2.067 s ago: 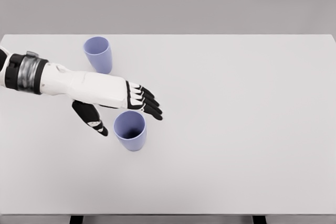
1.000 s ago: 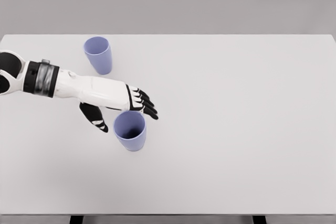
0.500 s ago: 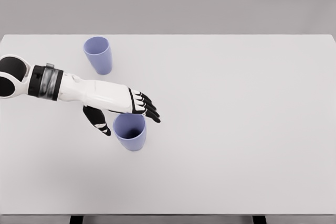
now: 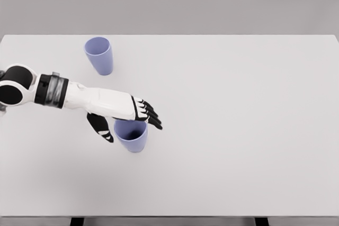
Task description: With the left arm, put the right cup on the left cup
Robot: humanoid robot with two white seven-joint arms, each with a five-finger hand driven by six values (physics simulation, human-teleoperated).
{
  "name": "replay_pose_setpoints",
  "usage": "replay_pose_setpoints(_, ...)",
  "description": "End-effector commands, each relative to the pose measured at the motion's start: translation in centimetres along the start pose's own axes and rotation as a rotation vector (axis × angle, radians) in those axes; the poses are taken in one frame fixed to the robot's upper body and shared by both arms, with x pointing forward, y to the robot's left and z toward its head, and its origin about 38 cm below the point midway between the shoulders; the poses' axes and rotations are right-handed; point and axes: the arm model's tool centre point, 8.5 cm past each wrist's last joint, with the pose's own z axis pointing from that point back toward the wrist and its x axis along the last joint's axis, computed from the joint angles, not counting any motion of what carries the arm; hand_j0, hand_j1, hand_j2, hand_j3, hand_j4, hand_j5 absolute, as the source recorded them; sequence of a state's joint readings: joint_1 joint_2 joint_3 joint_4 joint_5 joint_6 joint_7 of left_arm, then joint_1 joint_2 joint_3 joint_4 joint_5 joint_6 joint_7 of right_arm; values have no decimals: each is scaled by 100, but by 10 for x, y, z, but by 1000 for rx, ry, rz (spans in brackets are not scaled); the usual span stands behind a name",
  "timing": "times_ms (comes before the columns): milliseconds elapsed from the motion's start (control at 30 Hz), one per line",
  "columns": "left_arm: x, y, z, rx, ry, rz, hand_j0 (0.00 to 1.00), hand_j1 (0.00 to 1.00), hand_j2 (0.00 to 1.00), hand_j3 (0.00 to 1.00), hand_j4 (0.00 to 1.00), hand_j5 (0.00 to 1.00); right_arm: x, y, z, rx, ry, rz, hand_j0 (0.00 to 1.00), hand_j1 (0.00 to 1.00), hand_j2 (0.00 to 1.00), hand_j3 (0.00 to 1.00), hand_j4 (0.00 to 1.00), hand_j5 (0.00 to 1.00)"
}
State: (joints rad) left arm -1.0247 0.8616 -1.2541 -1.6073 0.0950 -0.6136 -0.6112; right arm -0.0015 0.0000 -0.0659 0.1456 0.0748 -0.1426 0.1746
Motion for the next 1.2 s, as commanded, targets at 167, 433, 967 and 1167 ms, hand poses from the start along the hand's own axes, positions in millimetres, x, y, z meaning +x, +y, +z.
replay_pose_setpoints(167,-1,1,0,-1,13,-18,100,100,100,100,100,100,0,0,0,0,0,0,100,100,100,100,100,100)
replay_pose_setpoints(433,-7,-6,0,-15,36,-19,100,100,100,100,100,100,0,0,0,0,0,0,100,100,100,100,100,100)
replay_pose_setpoints(967,-7,-17,-5,-28,32,-7,69,69,69,69,69,69,0,0,0,0,0,0,100,100,100,100,100,100)
replay_pose_setpoints(1167,-8,-17,-2,-25,40,-6,64,64,64,64,64,64,0,0,0,0,0,0,100,100,100,100,100,100)
